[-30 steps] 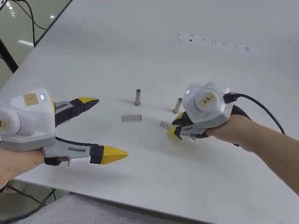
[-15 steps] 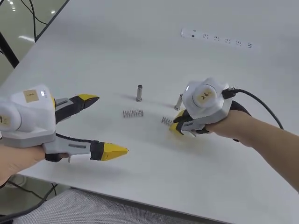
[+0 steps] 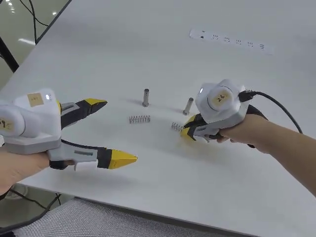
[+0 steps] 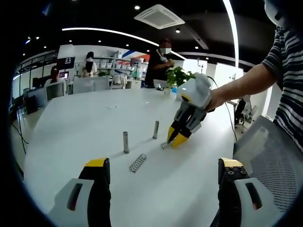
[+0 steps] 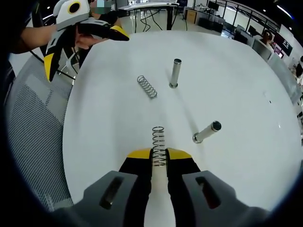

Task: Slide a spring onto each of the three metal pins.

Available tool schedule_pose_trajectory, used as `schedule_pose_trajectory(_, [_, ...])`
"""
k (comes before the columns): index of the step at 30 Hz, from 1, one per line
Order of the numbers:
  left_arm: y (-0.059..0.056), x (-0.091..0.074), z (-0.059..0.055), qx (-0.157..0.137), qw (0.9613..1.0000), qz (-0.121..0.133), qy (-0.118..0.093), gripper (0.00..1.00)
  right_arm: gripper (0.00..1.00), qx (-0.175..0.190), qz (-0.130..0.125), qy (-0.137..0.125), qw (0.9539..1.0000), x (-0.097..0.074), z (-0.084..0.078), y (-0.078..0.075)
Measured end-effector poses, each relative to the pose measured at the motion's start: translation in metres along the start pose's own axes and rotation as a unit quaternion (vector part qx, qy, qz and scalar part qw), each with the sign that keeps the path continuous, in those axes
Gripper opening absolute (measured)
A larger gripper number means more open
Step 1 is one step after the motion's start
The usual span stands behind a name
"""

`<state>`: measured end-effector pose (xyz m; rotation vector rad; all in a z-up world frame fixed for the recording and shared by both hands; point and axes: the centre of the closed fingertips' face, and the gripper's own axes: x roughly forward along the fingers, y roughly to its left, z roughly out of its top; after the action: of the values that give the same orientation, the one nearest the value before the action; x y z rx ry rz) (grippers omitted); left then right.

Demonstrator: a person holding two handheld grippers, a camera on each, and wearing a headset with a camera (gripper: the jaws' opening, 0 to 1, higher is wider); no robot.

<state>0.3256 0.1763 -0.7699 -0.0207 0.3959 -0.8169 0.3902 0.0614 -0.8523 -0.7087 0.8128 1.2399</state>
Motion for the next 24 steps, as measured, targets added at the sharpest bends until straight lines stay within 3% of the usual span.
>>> schedule_pose_trajectory(6, [-0.007,0.007,0.002,0.004,0.9999,-0.012,0.001,0.93,0.13,0.000,-0.006,-0.004,1.0000,-0.017,-0.006,0.001])
schedule_pose_trajectory(15, [-0.027,0.022,0.006,0.012,0.9989,-0.046,0.006,0.90,0.13,0.003,-0.012,-0.017,0.9998,-0.033,-0.013,0.010])
schedule_pose_trajectory(24, [-0.038,0.040,0.007,0.026,0.9960,-0.084,0.019,0.85,0.13,-0.027,-0.013,-0.022,0.9993,-0.048,-0.014,0.021])
